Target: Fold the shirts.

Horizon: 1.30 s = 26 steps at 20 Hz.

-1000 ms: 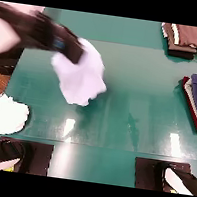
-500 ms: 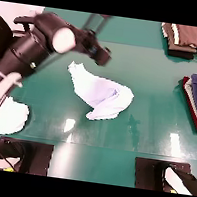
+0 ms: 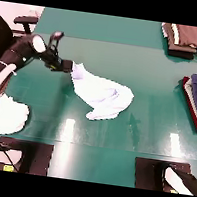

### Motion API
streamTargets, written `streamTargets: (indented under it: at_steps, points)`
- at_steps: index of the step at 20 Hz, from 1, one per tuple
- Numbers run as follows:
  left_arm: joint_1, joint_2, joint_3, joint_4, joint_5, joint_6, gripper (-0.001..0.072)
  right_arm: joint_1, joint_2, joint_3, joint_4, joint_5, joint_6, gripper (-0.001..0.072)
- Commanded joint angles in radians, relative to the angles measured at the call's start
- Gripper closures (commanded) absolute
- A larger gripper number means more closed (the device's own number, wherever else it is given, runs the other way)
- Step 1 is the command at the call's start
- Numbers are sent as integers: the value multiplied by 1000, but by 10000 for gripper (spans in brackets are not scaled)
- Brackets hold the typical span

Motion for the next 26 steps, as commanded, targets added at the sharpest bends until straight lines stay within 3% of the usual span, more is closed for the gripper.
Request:
streamTargets:
  at_steps: [1,3,6,9,11,14,15,16,17,21,24,26]
  points:
    - [24,-68,-97,-182,116,67,184,8,-27,0,0,33,4,696]
    - [24,-100,-97,-294,157,130,184,27,-54,0,-1,55,4,695]
    - [25,-116,-97,-313,184,126,199,72,-95,-1,-2,57,4,695]
    - [25,-114,-69,-321,190,133,688,97,-151,-1,-8,110,13,695]
    - [28,-94,-20,-303,173,164,683,83,-196,-21,-10,204,29,695]
    - [31,-29,51,-264,171,185,683,51,-219,-212,-9,234,43,693]
    - [31,-13,65,-263,163,210,683,51,-225,-305,-6,225,59,620]
    - [31,2,69,-263,159,229,683,61,-235,-395,3,207,62,368]
    - [31,11,69,-262,155,231,683,81,-252,-489,21,173,61,216]
    - [29,10,69,-262,118,231,683,210,-365,-706,198,-20,2,217]
    - [29,10,69,-262,96,231,682,286,-456,-719,380,-140,-70,218]
    - [29,10,69,-262,87,231,683,325,-511,-686,391,-166,-77,227]
